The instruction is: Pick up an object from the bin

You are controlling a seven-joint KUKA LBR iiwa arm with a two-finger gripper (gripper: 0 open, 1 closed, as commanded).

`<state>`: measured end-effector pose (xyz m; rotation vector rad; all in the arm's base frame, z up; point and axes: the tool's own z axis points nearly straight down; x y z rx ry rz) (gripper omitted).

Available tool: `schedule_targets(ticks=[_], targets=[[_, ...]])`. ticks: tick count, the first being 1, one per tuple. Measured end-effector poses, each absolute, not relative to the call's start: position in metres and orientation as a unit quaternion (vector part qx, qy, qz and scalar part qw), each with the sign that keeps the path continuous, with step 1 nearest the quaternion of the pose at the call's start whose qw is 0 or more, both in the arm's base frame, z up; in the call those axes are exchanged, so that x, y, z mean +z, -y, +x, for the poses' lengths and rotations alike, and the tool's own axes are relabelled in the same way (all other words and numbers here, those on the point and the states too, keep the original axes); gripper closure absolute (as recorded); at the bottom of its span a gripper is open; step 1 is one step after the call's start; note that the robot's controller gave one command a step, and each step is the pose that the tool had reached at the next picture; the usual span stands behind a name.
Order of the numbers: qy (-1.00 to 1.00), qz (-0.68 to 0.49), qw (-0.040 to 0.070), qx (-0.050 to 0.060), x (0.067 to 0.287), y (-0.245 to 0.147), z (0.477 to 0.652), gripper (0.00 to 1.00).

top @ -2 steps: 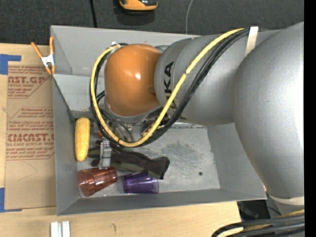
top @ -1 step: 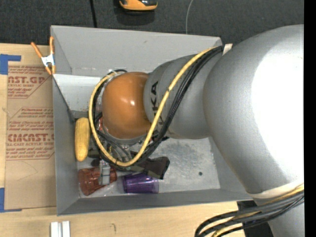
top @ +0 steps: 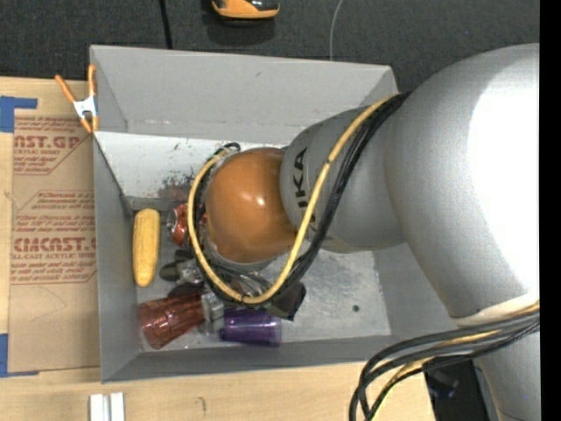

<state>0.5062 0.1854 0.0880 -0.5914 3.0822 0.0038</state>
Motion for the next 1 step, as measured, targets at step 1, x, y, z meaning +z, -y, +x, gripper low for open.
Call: schedule_targets(ticks=[1], targets=[[-0.982, -0.188, 0.002, 0.001, 0.0879, -0.1854, 0.5062, 1.00]])
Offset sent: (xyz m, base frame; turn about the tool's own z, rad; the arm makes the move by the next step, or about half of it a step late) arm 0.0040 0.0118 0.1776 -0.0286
